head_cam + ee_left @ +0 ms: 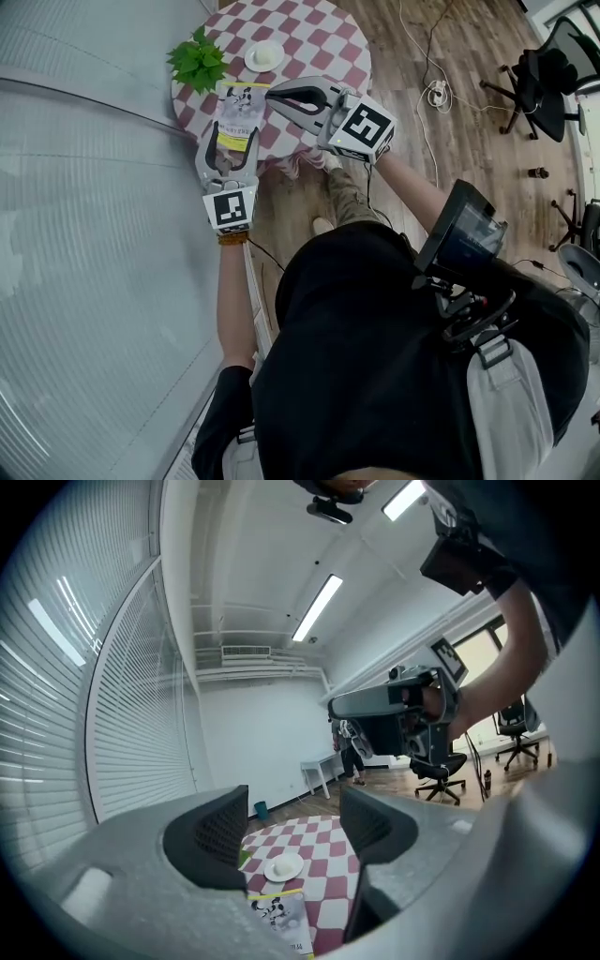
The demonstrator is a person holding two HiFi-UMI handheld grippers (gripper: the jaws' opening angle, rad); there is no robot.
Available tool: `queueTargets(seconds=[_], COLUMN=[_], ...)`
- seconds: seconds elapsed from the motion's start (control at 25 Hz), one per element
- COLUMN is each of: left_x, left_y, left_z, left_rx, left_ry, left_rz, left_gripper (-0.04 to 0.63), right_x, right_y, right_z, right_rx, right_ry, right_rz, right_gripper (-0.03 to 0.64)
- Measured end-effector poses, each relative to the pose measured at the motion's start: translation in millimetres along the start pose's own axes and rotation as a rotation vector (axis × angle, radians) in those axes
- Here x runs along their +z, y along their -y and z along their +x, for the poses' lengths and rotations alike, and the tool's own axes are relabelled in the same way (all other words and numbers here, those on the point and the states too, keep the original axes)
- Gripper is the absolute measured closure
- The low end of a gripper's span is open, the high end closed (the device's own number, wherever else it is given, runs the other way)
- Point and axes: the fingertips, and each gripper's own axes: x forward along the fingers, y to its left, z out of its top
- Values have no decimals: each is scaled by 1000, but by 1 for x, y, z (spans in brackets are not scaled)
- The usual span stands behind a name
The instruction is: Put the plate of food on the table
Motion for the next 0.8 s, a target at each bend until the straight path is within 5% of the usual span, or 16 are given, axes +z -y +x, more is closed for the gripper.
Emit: queueTargets(seconds=[0.28, 0.56, 0.8], left_x=[1, -21, -37], left_y=[9, 26, 43], left_z=[-24, -50, -70], left_rx=[12, -26, -43], left_ry=[15, -5, 5], left_rz=[-31, -143, -262], left_gripper=[354, 573, 589], right_x=[-5, -33, -64], right_y=[-22, -50, -77], right_z=[2, -5, -21], right_rx=[7, 25, 32], right_ry=[-17, -72, -138], right_rz=[30, 96, 126], right_gripper=[604, 604, 606])
